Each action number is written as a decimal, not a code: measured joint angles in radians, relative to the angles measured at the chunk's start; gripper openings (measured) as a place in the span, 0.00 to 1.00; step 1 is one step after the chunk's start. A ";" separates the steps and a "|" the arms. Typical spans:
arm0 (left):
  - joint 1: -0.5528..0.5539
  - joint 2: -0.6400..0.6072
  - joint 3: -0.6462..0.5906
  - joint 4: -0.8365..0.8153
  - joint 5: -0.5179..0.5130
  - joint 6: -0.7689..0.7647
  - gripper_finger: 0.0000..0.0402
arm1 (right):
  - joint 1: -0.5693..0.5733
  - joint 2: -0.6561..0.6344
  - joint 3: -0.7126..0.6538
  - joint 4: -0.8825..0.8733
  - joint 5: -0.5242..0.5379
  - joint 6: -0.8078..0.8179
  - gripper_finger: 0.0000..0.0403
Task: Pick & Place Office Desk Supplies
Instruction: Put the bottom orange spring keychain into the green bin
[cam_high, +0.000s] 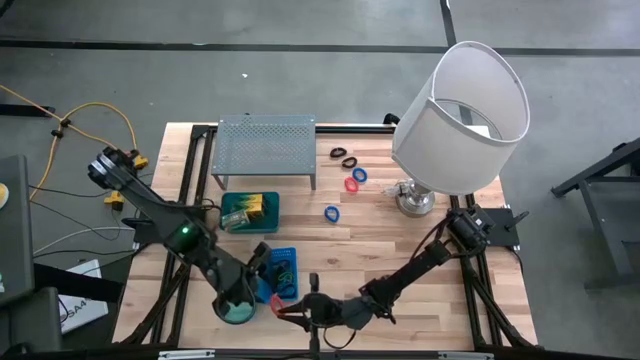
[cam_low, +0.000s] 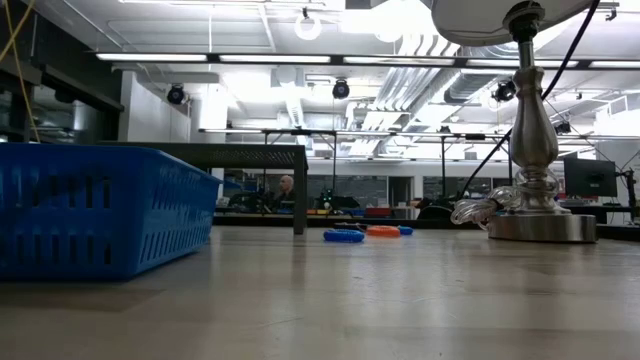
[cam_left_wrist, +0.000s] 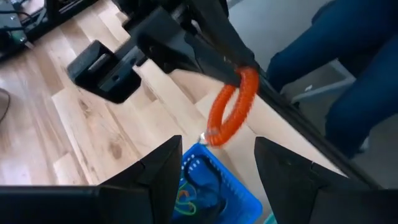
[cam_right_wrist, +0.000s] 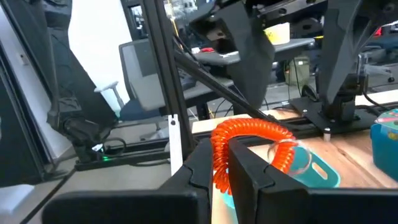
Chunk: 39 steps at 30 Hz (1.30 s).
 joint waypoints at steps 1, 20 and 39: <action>0.000 0.005 0.000 0.012 -0.001 -0.010 0.48 | -0.002 0.000 0.000 0.002 0.001 -0.001 0.06; 0.000 0.046 0.000 0.085 0.005 -0.022 0.48 | -0.021 0.000 0.000 0.053 0.001 -0.037 0.06; 0.000 0.047 0.000 0.083 0.003 0.009 0.21 | -0.021 0.000 0.000 0.076 0.001 -0.037 0.06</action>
